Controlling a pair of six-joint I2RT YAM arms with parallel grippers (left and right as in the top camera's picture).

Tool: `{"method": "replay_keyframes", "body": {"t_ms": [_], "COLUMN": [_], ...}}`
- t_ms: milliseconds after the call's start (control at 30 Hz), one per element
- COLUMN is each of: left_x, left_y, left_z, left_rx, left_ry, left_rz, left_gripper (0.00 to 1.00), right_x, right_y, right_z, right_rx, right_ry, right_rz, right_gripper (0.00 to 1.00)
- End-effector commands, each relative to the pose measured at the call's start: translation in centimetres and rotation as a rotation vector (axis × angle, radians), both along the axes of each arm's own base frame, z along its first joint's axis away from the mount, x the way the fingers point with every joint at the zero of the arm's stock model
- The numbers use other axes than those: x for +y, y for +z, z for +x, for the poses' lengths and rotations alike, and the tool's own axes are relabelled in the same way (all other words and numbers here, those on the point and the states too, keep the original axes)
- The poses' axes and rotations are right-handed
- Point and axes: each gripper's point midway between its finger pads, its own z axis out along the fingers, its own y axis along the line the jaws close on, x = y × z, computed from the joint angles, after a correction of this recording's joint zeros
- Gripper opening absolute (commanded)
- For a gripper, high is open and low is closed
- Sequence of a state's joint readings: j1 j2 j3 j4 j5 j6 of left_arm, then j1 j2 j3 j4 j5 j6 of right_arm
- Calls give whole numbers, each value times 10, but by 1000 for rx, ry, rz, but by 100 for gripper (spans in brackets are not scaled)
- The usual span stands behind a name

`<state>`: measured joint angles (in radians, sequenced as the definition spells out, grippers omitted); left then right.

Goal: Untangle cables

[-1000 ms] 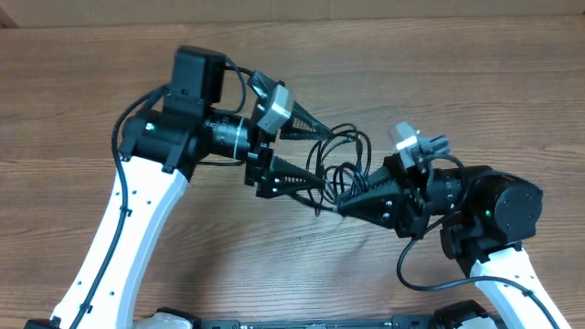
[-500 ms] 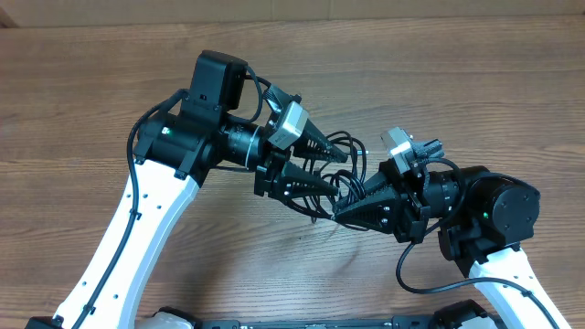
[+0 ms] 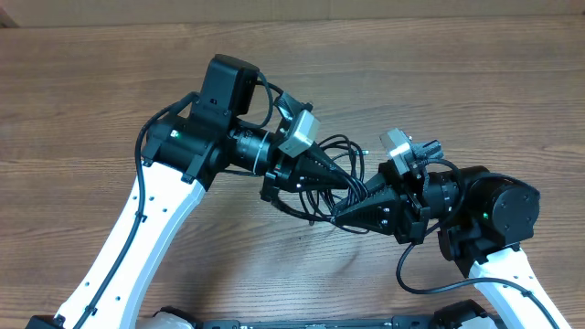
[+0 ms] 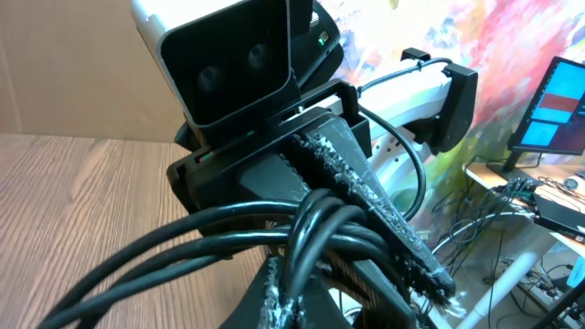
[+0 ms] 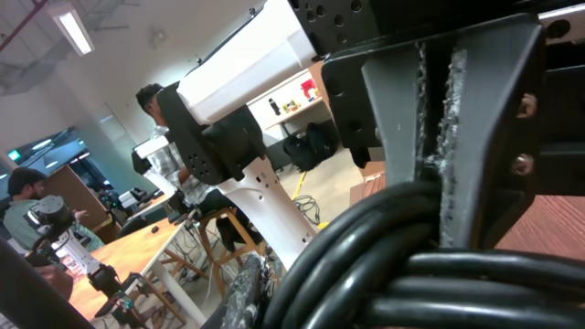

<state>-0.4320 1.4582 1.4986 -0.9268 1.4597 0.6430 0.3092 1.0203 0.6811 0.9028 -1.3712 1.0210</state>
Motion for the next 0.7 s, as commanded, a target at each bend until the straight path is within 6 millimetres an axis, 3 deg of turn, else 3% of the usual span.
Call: {"method": "replay_keyframes", "body": {"t_ms": [0,33,67,200,500,667], "left_x": [-1,-2,-2,2,32,42], "left_y": [2,0,-4,-17,-54,-71], "left_z": [-2,0,4,22,81,88], "left_rx": [-29,-28,-31,14,269,342], "left_ry": [1,14,37,136,510,612], "left_rz": [0,16,40,133,394,491], "left_gripper": [4,4,4,4,4,4], "right_x": [0,1,1,3,9,11], "right_y": [7,7,6,-5,-43,-65], "right_z": [2,3,4,10,32,58], "right_rx": [-11,-2,14,120,333,466], "right_ry": [-18,-22,-25,-24,-65,-179], "right_rz": [21,21,17,-20,-105,-130], "right_gripper": [16,43,100,100,100,100]}}
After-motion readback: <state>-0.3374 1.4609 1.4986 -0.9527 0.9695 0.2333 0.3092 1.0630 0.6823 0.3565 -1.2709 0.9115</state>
